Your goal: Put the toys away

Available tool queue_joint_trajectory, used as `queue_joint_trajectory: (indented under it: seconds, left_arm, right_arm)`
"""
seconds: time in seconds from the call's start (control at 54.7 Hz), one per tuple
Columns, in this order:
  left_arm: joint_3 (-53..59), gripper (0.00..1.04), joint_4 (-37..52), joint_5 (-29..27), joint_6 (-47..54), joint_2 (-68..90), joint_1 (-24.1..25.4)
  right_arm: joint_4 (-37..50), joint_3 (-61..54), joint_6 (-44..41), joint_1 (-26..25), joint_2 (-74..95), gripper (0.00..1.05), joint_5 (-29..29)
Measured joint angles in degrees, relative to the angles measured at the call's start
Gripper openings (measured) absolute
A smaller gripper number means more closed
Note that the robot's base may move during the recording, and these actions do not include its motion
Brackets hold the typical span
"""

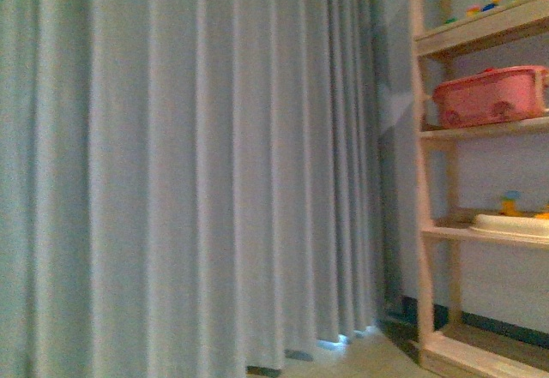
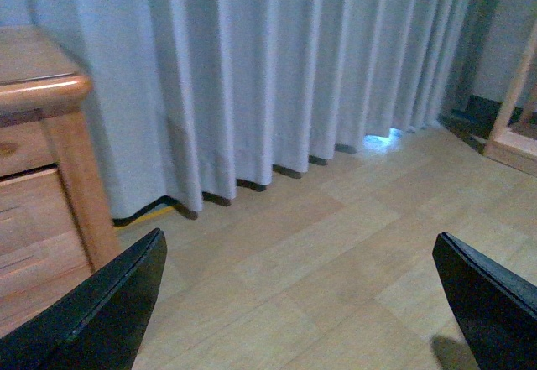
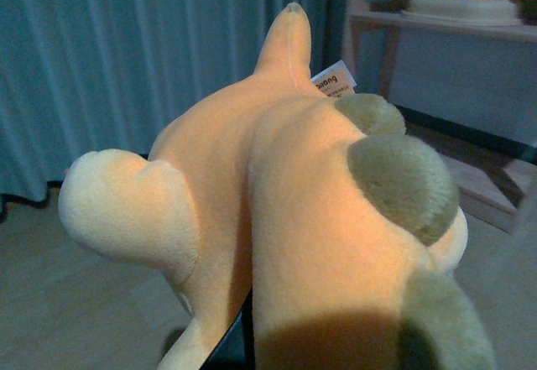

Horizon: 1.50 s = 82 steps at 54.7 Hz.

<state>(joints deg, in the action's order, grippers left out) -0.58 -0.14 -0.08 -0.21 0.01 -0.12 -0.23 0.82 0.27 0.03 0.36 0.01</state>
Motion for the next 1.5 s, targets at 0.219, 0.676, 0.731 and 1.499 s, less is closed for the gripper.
queue_joint_trajectory:
  seconds: [0.219,0.676,0.731,1.499]
  left_arm:
    - [0.0,0.98,0.0,-0.1,0.0,0.0,0.0]
    - [0.0,0.98,0.0,0.1,0.0,0.0,0.0]
    - [0.0,0.98,0.0,0.0,0.0,0.0,0.0]
    - [0.0,0.98,0.0,0.1,0.0,0.0,-0.1]
  right_arm:
    - [0.0,0.0,0.0,0.0,0.0,0.07,0.0]
    - [0.0,0.0,0.0,0.0,0.0,0.07,0.0]
    - [0.0,0.0,0.0,0.0,0.0,0.07,0.0]
    - [0.0,0.0,0.0,0.0,0.0,0.07,-0.2]
